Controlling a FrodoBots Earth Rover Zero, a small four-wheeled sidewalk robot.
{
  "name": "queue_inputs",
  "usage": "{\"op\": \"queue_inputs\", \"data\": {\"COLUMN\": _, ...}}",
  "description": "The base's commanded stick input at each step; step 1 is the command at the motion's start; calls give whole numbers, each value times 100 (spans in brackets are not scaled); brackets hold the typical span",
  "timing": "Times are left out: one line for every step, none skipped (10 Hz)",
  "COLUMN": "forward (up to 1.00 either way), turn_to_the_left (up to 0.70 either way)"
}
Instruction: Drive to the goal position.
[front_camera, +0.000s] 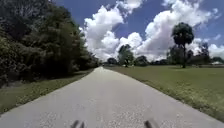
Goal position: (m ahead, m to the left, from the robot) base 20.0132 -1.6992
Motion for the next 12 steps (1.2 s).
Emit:
{"op": "queue_inputs", "data": {"forward": 50, "turn_to_the_left": 25}}
{"op": "queue_inputs", "data": {"forward": 50, "turn_to_the_left": 25}}
{"op": "queue_inputs", "data": {"forward": 50, "turn_to_the_left": 25}}
{"op": "queue_inputs", "data": {"forward": 50, "turn_to_the_left": 25}}
{"op": "queue_inputs", "data": {"forward": 50, "turn_to_the_left": 25}}
{"op": "queue_inputs", "data": {"forward": 50, "turn_to_the_left": 25}}
{"op": "queue_inputs", "data": {"forward": 50, "turn_to_the_left": 16}}
{"op": "queue_inputs", "data": {"forward": 50, "turn_to_the_left": 0}}
{"op": "queue_inputs", "data": {"forward": 50, "turn_to_the_left": 0}}
{"op": "queue_inputs", "data": {"forward": 50, "turn_to_the_left": 0}}
{"op": "queue_inputs", "data": {"forward": 50, "turn_to_the_left": 0}}
{"op": "queue_inputs", "data": {"forward": 50, "turn_to_the_left": 0}}
